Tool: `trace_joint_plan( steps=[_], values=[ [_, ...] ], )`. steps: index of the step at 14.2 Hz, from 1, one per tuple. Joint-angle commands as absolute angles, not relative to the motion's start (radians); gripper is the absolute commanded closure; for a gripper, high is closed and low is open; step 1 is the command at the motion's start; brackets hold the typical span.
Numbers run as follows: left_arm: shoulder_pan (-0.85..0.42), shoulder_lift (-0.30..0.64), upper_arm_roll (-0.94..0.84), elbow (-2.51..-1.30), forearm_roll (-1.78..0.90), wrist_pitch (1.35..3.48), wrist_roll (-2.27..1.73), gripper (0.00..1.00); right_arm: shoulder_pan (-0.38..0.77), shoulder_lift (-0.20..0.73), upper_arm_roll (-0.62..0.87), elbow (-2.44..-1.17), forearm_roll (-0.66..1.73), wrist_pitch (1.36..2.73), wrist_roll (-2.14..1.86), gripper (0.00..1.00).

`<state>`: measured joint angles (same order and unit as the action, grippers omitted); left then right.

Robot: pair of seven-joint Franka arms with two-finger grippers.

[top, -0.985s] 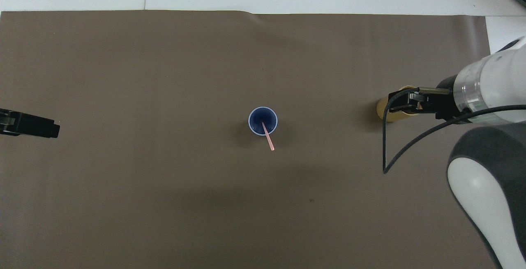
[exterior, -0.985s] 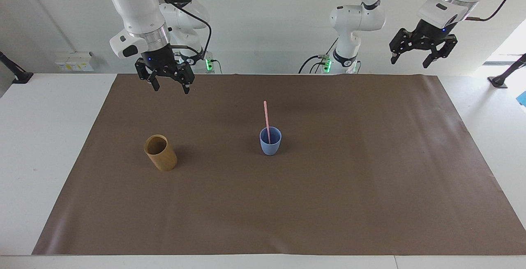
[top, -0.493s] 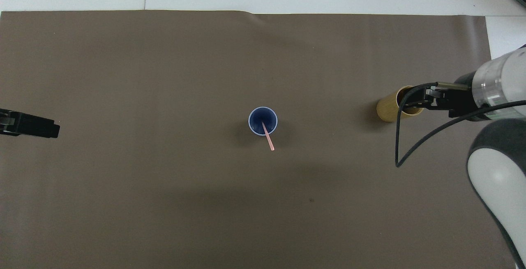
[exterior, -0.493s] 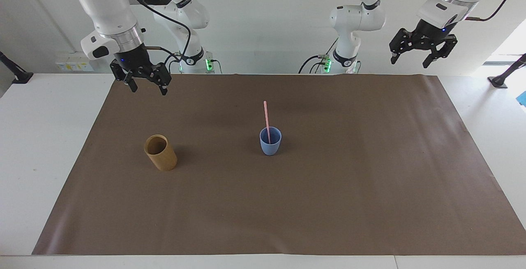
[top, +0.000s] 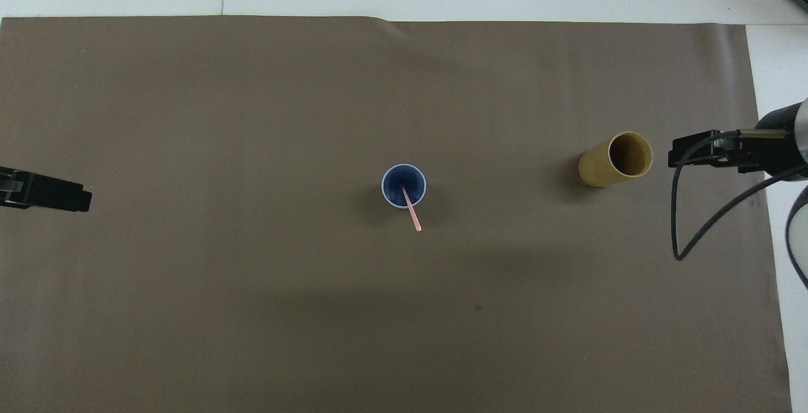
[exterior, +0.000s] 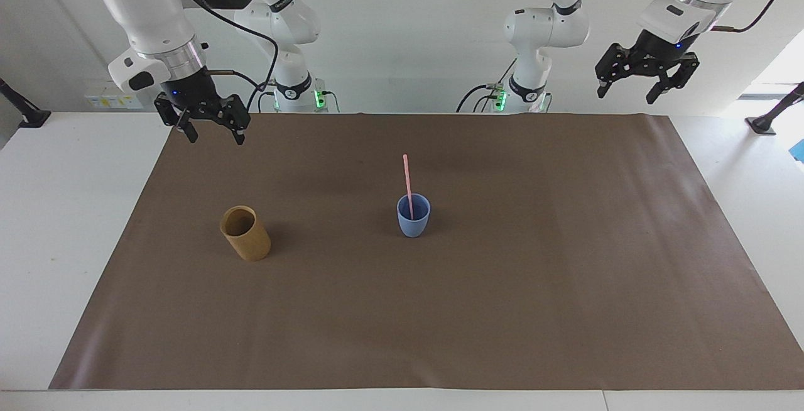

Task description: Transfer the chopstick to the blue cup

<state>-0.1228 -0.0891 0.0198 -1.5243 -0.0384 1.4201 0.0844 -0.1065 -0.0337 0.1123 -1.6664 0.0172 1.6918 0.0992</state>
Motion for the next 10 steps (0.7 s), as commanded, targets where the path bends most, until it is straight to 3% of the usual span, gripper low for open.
trace_joint_plan(
  steps=[1,6,10],
  values=[
    [-0.104,-0.104,0.011,-1.532,-0.044,1.410,0.091,0.00,-0.114,-0.048,0.107,-1.658,0.011,1.675,0.086,0.00],
    [-0.106,-0.104,0.011,-1.532,-0.044,1.410,0.092,0.00,-0.085,-0.055,0.086,-1.648,0.005,1.660,0.084,0.00],
    [-0.106,-0.104,0.011,-1.532,-0.044,1.410,0.091,0.00,0.017,-0.044,-0.041,-1.615,0.002,1.631,0.086,0.00]
  ],
)
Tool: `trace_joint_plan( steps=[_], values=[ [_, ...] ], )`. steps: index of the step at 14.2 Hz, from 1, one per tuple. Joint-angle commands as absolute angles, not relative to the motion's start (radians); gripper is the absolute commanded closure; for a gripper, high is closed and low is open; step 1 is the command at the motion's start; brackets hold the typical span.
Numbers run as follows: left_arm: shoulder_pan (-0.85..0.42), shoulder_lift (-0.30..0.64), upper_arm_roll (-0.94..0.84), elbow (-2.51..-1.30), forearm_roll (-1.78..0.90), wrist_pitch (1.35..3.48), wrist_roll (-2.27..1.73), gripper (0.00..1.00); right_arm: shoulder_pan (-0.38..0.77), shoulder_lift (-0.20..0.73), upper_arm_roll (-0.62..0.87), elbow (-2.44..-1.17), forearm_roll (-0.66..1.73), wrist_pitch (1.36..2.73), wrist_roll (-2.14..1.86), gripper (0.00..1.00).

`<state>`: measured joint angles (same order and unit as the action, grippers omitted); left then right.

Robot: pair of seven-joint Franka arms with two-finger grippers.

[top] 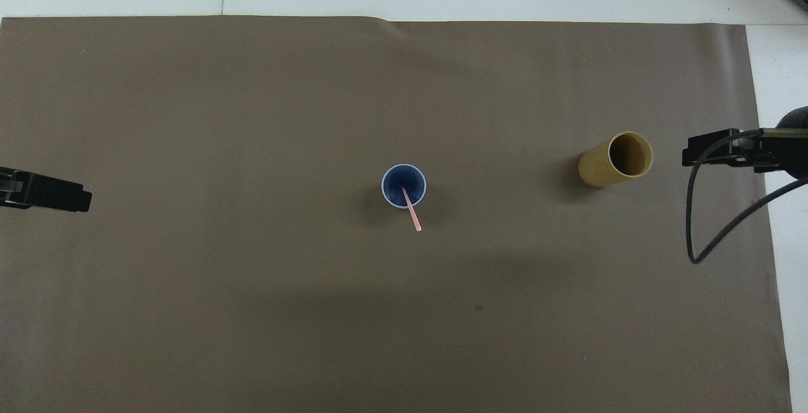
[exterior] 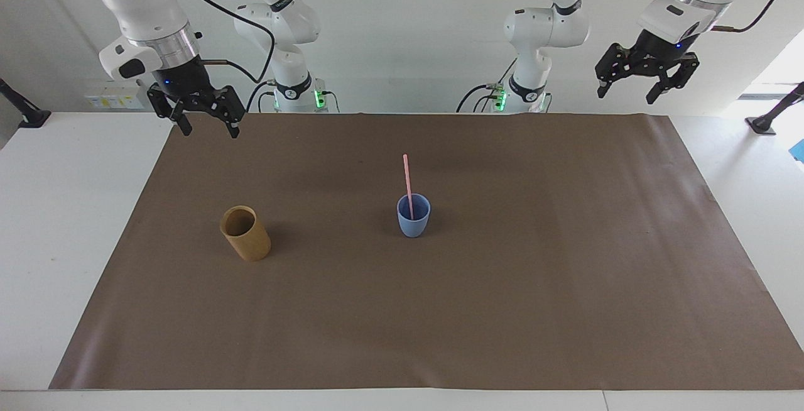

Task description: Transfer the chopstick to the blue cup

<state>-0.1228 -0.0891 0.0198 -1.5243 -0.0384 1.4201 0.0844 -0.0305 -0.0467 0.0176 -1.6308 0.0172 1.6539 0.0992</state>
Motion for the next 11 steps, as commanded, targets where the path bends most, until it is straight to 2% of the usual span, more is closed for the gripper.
trace_joint_plan(
  steps=[1,11],
  values=[
    [-0.106,-0.104,0.011,-1.534,-0.044,1.410,0.092,0.00,0.021,-0.043,-0.047,-1.615,0.000,1.628,0.086,0.00],
    [-0.106,-0.104,0.011,-1.532,-0.044,1.410,0.091,0.00,0.020,-0.038,-0.048,-1.615,-0.009,1.603,0.089,0.00]
  ],
)
